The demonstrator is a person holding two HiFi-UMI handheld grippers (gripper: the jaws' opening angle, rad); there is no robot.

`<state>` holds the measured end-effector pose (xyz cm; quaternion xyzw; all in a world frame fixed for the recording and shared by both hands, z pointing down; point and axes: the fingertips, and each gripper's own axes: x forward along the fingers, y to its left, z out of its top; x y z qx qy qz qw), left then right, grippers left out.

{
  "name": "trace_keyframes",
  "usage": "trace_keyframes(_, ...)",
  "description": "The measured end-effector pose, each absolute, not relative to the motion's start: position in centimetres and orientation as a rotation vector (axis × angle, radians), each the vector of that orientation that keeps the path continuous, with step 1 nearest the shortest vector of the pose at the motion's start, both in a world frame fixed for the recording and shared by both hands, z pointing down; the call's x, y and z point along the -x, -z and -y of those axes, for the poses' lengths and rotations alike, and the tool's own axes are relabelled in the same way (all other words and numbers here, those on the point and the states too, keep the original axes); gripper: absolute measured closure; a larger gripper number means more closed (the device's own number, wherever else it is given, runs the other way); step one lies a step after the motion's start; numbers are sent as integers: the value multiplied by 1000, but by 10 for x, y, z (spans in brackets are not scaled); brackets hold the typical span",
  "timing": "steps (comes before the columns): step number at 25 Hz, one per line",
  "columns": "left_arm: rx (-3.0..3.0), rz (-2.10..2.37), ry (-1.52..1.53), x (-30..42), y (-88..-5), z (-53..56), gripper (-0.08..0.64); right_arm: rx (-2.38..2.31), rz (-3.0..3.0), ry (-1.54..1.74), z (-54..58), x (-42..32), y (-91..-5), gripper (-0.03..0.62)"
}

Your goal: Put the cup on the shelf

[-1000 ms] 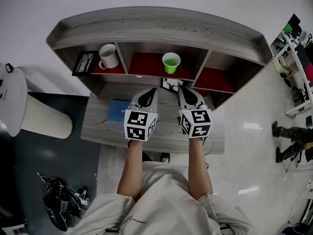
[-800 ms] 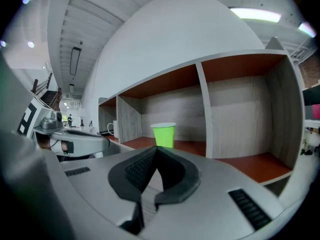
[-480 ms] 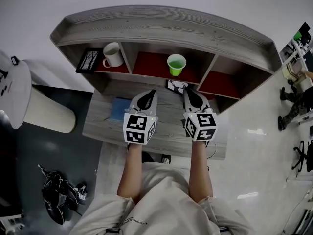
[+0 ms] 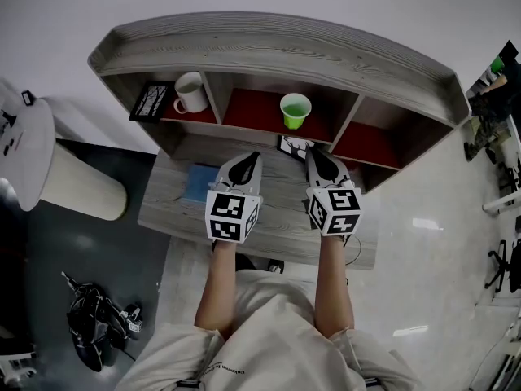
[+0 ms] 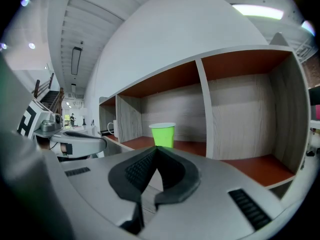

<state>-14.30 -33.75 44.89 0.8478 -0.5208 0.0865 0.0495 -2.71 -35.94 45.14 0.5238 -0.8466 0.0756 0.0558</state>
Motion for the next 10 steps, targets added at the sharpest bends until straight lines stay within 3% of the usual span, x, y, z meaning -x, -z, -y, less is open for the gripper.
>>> trace_keyframes(10, -2568, 1615, -248, 148, -447, 339, 549, -1533, 2593, -186, 358, 36, -448, 578)
